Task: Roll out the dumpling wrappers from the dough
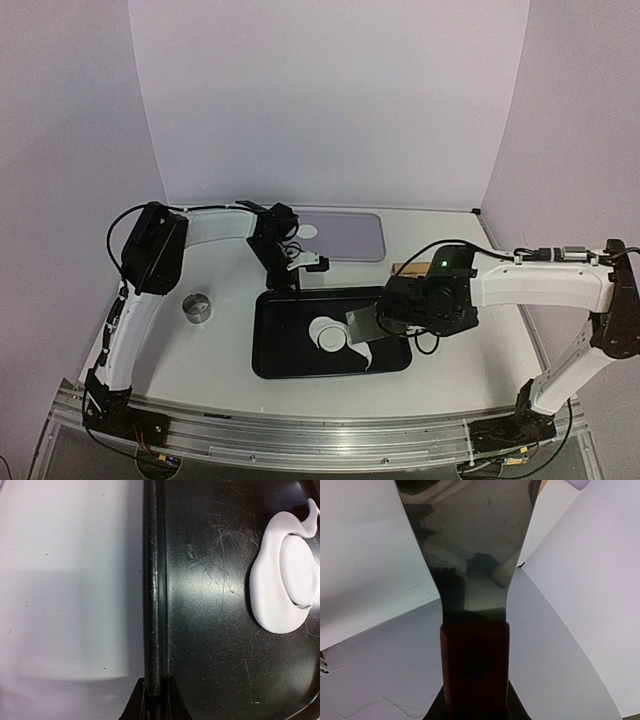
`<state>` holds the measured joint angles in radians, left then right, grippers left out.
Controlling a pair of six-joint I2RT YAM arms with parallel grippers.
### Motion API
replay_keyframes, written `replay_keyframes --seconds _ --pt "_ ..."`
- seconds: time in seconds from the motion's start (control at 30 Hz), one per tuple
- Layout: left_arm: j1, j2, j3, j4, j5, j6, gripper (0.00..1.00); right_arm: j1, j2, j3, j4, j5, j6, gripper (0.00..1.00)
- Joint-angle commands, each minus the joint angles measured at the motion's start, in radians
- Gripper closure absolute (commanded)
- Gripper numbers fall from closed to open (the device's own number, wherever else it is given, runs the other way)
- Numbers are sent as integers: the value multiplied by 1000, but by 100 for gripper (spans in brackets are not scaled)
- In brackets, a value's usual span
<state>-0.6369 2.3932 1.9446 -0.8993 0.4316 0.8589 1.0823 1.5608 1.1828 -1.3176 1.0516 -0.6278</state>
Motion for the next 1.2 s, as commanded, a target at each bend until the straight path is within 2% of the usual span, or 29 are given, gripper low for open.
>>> replay_keyframes --seconds 0.0,0.23,0.5,0.77,1.17 --pt "-6 20 16 56 -129 101 100 12 -2 -12 -25 -55 50 100" --pt "-6 32 34 56 -127 107 100 12 27 -41 -7 -64 106 100" --pt "-6 37 47 42 -126 108 100 -19 106 -54 1 6 221 100" --pt "-6 32 35 39 -120 111 100 -123 158 2 1 62 248 100" --pt "-7 34 40 37 -111 108 100 -171 251 58 113 35 229 100"
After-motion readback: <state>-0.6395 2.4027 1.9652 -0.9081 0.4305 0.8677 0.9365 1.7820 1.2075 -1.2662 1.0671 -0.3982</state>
